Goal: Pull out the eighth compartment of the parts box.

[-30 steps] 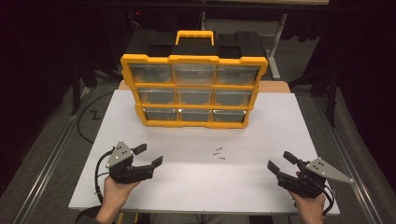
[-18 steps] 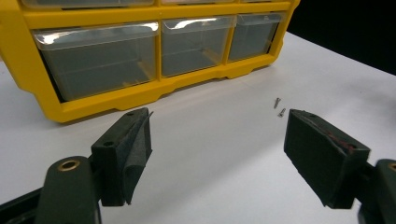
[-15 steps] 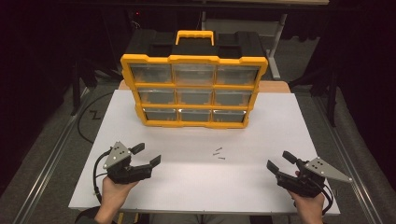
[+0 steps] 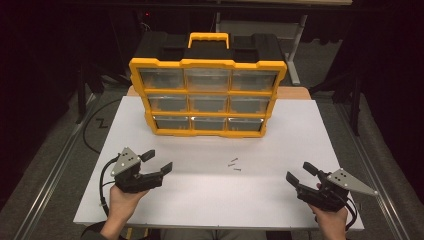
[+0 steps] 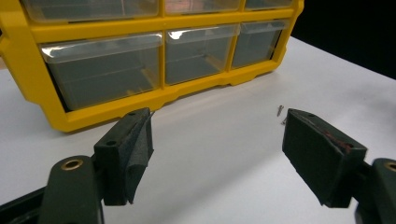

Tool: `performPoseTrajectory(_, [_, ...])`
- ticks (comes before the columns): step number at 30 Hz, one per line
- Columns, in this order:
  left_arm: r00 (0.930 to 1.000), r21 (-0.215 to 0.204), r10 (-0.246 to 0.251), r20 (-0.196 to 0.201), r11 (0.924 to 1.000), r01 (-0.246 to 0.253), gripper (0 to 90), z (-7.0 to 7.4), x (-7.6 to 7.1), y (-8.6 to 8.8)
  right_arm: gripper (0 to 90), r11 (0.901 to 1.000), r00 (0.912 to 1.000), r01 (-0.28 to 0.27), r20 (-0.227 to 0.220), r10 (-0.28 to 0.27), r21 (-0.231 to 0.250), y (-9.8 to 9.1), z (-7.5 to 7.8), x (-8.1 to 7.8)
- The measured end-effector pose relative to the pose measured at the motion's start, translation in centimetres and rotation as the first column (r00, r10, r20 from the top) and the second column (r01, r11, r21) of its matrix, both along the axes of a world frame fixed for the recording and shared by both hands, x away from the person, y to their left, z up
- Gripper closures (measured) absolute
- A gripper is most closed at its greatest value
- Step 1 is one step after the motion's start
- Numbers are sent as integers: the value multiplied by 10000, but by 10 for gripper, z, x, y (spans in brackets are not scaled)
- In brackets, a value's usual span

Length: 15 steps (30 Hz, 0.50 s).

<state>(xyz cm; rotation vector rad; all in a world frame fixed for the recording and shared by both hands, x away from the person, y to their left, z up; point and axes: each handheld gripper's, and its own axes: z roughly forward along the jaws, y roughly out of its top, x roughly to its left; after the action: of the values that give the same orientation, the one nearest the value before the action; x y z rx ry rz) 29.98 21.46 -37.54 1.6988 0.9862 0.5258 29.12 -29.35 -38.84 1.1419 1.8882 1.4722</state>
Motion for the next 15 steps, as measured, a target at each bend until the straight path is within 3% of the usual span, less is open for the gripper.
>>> performPoseTrajectory(8, [10000,-337,76,-10,9994,-76,249,5,4,1,272,10000,10000,1,-14,-1,-3,1,0,0])
performPoseTrajectory(15, [9999,-161,-34,122,9999,36,249,10,8,-5,270,10000,10000,-15,-46,15,-83,1,0,1])
